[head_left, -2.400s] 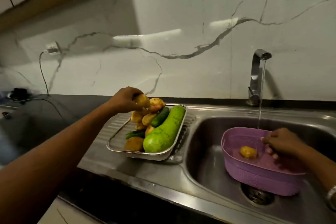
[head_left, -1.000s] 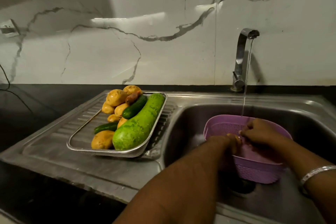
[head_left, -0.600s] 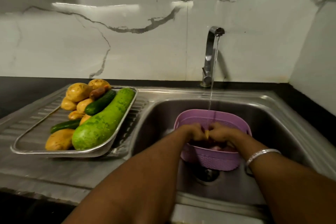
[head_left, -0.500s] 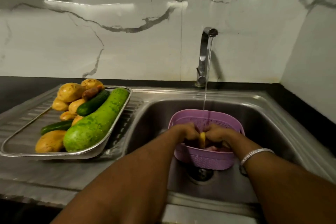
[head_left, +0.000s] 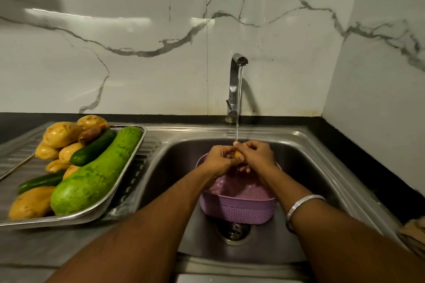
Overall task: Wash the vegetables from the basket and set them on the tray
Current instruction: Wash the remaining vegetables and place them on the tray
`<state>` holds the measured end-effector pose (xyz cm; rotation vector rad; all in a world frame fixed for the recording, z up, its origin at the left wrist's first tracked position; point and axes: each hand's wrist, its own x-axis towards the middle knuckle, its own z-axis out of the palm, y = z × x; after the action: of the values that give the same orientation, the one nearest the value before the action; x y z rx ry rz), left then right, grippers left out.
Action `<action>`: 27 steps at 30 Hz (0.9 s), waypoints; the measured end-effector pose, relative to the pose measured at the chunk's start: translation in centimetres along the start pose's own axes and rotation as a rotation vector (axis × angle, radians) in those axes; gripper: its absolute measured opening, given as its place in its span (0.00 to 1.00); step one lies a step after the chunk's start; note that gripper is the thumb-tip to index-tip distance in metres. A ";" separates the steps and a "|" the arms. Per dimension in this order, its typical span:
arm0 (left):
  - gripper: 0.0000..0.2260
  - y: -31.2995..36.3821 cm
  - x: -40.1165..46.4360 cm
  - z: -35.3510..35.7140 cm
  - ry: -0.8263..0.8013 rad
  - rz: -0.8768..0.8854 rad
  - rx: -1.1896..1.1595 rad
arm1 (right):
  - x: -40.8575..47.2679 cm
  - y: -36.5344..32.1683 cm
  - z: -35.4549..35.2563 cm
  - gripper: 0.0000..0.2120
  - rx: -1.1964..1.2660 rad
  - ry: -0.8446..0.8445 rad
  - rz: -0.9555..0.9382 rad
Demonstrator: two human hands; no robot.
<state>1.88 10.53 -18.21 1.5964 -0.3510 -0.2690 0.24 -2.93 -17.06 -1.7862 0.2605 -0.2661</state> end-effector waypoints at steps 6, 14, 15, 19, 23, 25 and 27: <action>0.13 0.6 -0.5 -0.1 0.084 0.025 -0.031 | 0.0 -1.4 -0.3 0.08 0.182 -0.174 0.083; 0.19 1.4 -1.3 0.1 0.001 0.053 -0.021 | -0.1 -1.1 -0.7 0.09 0.168 0.067 0.045; 0.19 1.5 -1.2 0.2 0.017 0.067 -0.013 | 0.0 -1.3 -0.5 0.10 0.177 0.085 0.035; 0.19 1.3 -0.8 -0.2 0.097 0.110 0.016 | 0.6 -1.8 -0.6 0.10 0.200 -0.132 0.081; 0.18 1.2 -0.9 -0.5 0.077 0.066 -0.016 | 0.7 -1.7 -1.3 0.11 0.245 -0.233 0.150; 0.18 1.3 -1.0 -0.1 0.043 0.049 -0.048 | 0.5 -1.5 -1.2 0.10 0.201 -0.120 0.101; 0.18 1.4 -1.1 0.3 0.021 0.042 -0.070 | 0.5 -1.2 -0.7 0.11 0.147 0.012 0.040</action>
<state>0.72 10.63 -16.90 1.5201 -0.3544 -0.2296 0.54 -3.51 -15.69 -1.6331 0.2781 -0.2606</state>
